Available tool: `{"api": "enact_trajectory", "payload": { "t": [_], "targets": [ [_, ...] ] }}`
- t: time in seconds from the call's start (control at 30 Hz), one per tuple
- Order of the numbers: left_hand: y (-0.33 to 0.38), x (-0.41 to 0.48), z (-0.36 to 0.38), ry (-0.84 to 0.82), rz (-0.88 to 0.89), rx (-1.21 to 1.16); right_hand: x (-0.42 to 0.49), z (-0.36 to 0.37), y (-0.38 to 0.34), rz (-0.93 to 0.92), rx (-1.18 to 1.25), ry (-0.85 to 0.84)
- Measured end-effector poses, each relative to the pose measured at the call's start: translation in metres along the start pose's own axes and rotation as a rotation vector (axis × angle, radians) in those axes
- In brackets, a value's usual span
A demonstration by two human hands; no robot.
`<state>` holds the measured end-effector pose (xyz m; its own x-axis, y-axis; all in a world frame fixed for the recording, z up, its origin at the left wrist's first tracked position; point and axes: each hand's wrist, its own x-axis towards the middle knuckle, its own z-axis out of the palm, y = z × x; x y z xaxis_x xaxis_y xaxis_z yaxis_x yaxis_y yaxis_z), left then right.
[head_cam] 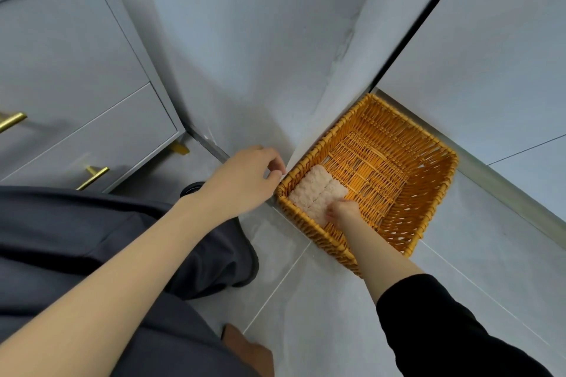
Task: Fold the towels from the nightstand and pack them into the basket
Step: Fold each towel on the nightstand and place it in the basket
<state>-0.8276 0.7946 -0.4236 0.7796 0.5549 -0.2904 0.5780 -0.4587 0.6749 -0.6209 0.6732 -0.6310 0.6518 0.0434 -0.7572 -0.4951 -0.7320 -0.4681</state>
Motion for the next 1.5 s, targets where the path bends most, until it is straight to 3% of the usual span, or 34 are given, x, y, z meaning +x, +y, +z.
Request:
{"api": "enact_trajectory", "payload": {
  "t": [0.13, 0.23, 0.37, 0.57, 0.7, 1.0, 1.3, 1.5],
  "targets": [
    [0.003, -0.008, -0.007, 0.019, 0.004, -0.018, -0.026, -0.017, -0.013, -0.044, 0.012, -0.025],
    [0.006, -0.018, -0.015, 0.052, 0.015, -0.05, -0.063, -0.031, -0.025, -0.141, 0.019, -0.181],
    [0.009, -0.031, -0.03, 0.117, -0.004, -0.13, -0.122, -0.049, -0.038, -0.303, -0.169, -0.393],
    [0.01, -0.052, -0.065, 0.227, 0.04, -0.211, -0.225, -0.051, -0.057, -0.595, -0.451, -0.561],
    [0.005, -0.078, -0.111, 0.356, 0.077, -0.231, -0.288, -0.04, -0.078, -0.824, -0.411, -0.59],
    [-0.02, -0.169, -0.226, 0.716, 0.032, -0.273, -0.395, 0.011, -0.148, -1.363, -0.429, -0.454],
    [-0.058, -0.253, -0.301, 1.07, -0.006, -0.209, -0.484, 0.096, -0.203, -1.565, -0.344, -0.475],
    [-0.099, -0.284, -0.312, 1.21, -0.145, -0.066, -0.523, 0.159, -0.208, -1.675, -0.394, -0.513]
  ]
}}
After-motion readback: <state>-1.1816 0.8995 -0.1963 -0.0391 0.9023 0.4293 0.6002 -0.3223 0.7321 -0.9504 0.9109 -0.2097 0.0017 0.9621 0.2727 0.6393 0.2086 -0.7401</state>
